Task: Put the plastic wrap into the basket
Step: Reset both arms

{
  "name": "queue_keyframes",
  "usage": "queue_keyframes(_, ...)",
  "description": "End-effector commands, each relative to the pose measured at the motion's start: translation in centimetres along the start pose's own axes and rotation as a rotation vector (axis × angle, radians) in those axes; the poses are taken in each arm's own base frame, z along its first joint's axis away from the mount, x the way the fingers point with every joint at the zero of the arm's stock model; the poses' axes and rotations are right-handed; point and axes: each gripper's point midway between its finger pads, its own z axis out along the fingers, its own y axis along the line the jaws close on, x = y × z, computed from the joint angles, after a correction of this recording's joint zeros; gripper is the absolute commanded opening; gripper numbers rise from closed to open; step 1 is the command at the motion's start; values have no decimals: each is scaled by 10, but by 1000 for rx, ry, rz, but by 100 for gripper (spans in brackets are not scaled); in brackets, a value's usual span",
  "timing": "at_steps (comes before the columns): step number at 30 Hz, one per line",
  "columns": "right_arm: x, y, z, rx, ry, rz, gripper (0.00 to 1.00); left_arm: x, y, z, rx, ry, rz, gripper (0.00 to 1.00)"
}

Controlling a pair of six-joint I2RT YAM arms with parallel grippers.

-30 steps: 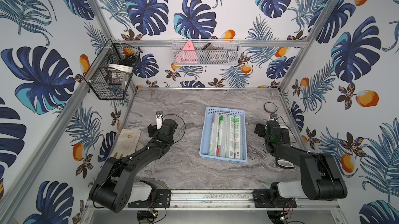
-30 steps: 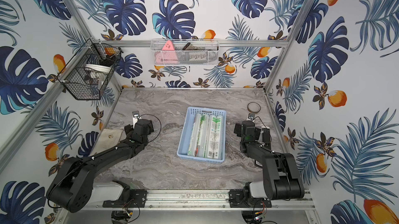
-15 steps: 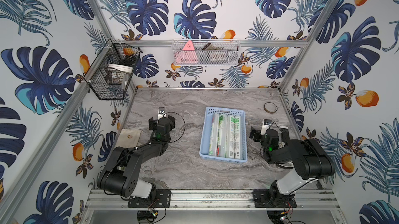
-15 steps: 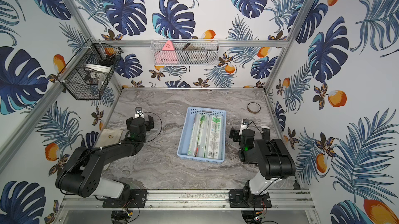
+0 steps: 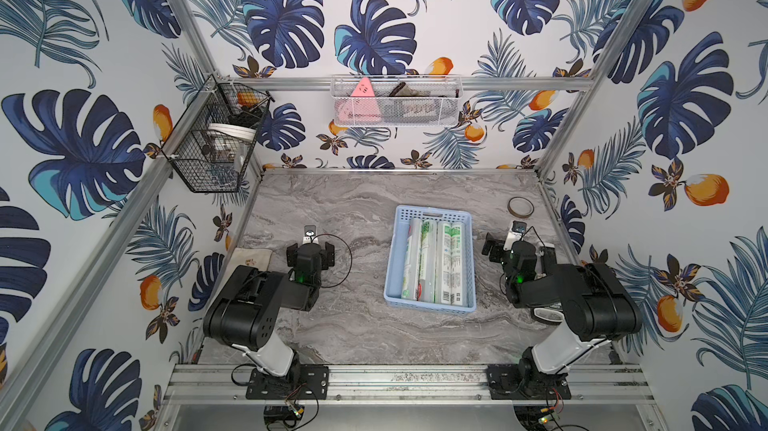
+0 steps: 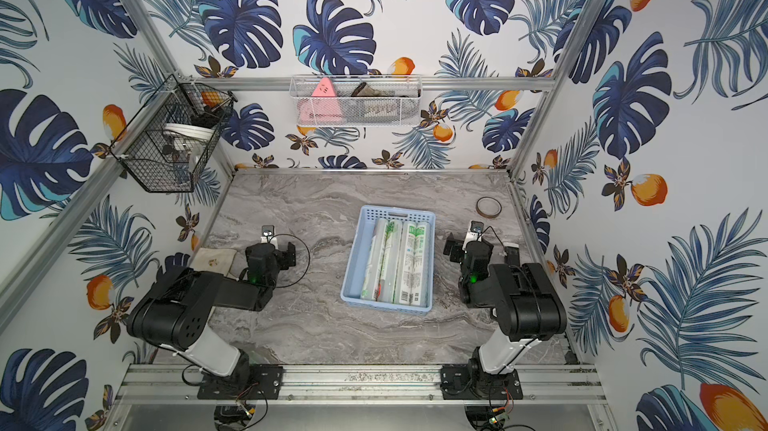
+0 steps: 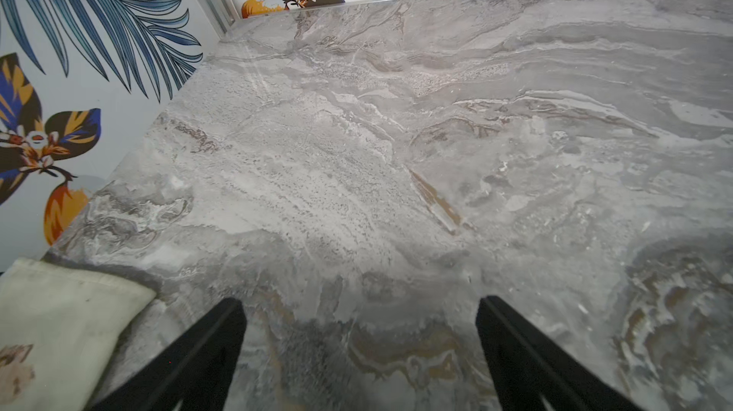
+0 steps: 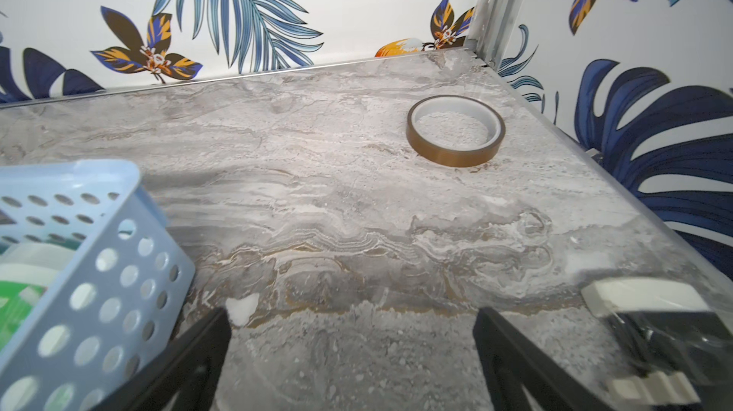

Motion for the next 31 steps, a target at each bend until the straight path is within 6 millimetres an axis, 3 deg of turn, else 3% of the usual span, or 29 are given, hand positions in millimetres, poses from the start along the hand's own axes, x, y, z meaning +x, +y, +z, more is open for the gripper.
queue_keyframes(1, 6, -12, 3, 74, 34, 26, 100, -26, -7, 1, 56, -105, -54, 99)
queue_keyframes(6, 6, -12, 3, 75, 35, 24, 100, -23, 1, 0, 15, -90, -68, 99)
queue_keyframes(9, 11, 18, 4, -99, 70, -37, 100, -23, 6, -1, -10, -96, -79, 99)
queue_keyframes(31, 10, 10, 5, -56, 63, -18, 100, -24, -2, 0, 29, -95, -59, 99)
